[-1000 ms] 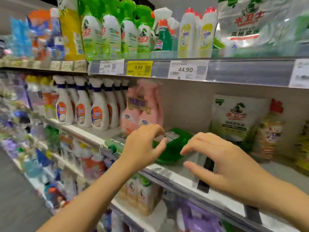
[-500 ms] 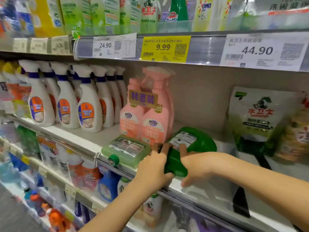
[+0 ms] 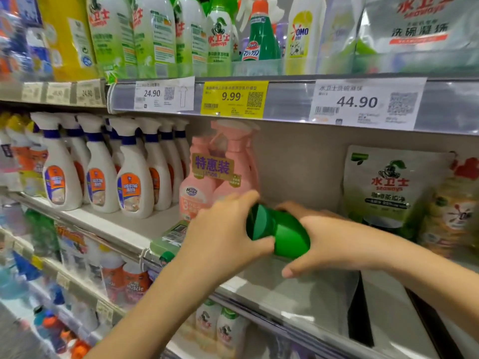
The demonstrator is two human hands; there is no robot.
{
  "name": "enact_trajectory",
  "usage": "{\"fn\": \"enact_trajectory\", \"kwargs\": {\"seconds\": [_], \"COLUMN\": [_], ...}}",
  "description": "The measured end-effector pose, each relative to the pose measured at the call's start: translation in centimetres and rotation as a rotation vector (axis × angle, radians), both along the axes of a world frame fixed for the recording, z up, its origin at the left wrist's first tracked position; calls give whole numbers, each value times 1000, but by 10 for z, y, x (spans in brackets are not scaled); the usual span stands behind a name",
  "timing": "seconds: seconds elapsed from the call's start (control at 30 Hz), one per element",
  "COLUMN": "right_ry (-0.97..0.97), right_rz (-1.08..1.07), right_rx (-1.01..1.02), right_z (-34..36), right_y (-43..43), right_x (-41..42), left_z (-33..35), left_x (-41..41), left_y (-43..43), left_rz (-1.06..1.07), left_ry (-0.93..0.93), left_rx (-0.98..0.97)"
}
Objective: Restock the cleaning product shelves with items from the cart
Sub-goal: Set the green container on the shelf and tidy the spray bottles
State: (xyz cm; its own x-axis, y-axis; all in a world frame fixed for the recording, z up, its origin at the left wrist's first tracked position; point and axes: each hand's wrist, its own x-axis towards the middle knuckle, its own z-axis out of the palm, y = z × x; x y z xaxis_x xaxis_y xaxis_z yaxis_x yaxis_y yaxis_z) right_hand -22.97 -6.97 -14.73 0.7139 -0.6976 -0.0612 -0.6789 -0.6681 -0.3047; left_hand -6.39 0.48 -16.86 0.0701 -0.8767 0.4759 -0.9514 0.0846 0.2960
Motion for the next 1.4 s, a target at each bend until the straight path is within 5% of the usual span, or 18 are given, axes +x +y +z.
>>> {"fn": "enact_trajectory", "kwargs": {"seconds": [0.17, 0.33, 0.47, 0.63, 0.8, 1.4], "right_ry": [-499, -554, -422, -263, -304, -239], "right_rz": [16, 2, -33, -86, -28, -94], "right_rx": [410, 587, 200, -271, -220, -291], "right_z": [13, 12, 8, -14, -17, -22], "right_y": [-13, -30, -36, -37, -63, -173], "right_x": [-26, -43, -40, -27, -35, -32], "left_z": [24, -16, -68, -79, -87, -88], "left_x": [-5, -8, -14, -15, -22, -26], "left_y": [-5, -39, -63, -71, -96, -216], "left_rz": [-65, -319, -224, -364, -368, -246], "left_ry": [95, 543, 641, 806, 833, 782], "left_rx": [-174, 130, 353, 252, 139, 268]}}
